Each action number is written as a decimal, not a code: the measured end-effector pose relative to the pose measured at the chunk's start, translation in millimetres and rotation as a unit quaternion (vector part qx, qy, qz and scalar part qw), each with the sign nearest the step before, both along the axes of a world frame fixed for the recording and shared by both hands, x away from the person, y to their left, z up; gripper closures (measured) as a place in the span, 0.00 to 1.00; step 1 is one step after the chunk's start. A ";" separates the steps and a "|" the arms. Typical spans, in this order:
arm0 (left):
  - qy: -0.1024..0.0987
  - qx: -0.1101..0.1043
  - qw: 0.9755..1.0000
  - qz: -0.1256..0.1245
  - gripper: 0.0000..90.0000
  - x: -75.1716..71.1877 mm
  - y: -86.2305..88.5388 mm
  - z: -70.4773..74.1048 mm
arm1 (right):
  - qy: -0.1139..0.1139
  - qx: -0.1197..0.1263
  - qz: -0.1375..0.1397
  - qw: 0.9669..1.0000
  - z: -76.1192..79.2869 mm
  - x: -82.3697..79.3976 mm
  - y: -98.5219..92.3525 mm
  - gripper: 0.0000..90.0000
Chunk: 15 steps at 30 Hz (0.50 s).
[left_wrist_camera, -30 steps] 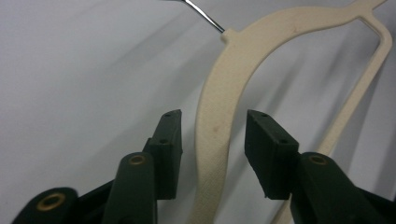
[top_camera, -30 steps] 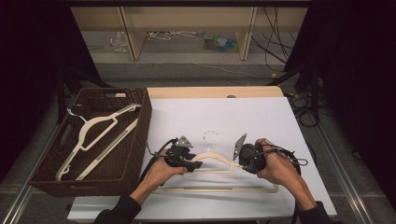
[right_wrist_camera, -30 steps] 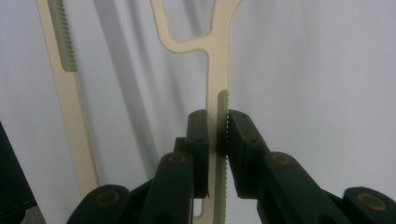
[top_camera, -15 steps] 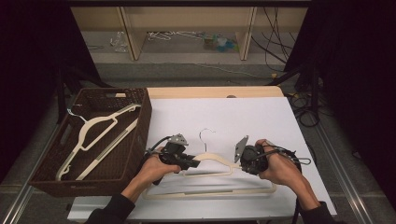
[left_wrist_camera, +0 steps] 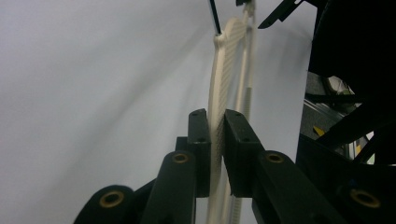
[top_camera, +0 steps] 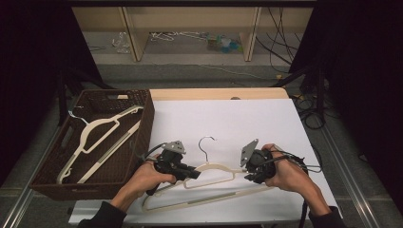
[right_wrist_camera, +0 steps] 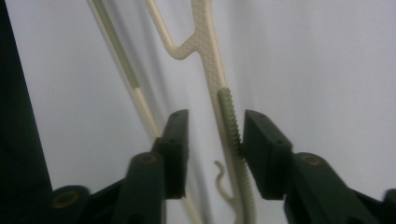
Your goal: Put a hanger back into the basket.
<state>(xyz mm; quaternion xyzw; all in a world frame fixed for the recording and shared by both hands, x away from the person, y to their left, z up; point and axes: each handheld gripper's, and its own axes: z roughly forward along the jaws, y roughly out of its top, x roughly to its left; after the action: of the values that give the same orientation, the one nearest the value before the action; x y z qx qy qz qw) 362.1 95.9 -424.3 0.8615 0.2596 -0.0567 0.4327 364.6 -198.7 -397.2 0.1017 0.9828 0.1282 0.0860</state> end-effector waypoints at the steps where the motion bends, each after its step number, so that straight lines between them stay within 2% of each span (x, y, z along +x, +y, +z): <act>1: 0.000 -0.002 1.000 -0.001 0.91 -2.7 1.3 1.8 | 0.000 0.004 -0.003 1.000 2.3 -0.4 -0.5 0.66; 4: -0.005 -0.004 1.000 -0.002 0.93 -11.5 4.1 6.0 | -0.008 0.021 -0.010 1.000 9.7 -2.7 -2.9 0.61; 5: -0.008 -0.004 1.000 -0.004 0.94 -12.5 4.6 6.6 | -0.025 0.032 -0.021 0.999 11.8 -5.0 -3.9 0.59; 6: -0.018 -0.006 1.000 -0.003 0.95 -14.5 5.7 8.0 | -0.026 0.033 -0.024 0.999 12.9 -5.8 -4.3 0.59; 8: -0.025 -0.012 1.000 0.011 0.95 -17.7 6.9 10.9 | -0.033 0.043 -0.023 0.998 16.3 -8.4 -6.2 0.57; 12: -0.039 -0.021 0.998 0.040 0.95 -18.3 13.2 18.0 | -0.054 0.075 -0.065 0.994 22.3 -11.4 -11.6 0.48; 15: -0.040 -0.026 0.997 0.064 0.96 -18.2 17.1 21.1 | -0.062 0.083 -0.080 0.991 24.5 -10.9 -14.8 0.46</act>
<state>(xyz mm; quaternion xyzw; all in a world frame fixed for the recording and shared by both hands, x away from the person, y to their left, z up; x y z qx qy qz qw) 343.9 112.9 -403.2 0.8330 0.2953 -0.0011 0.4679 353.7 -213.5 -372.7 0.1787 0.9503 0.2079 0.1477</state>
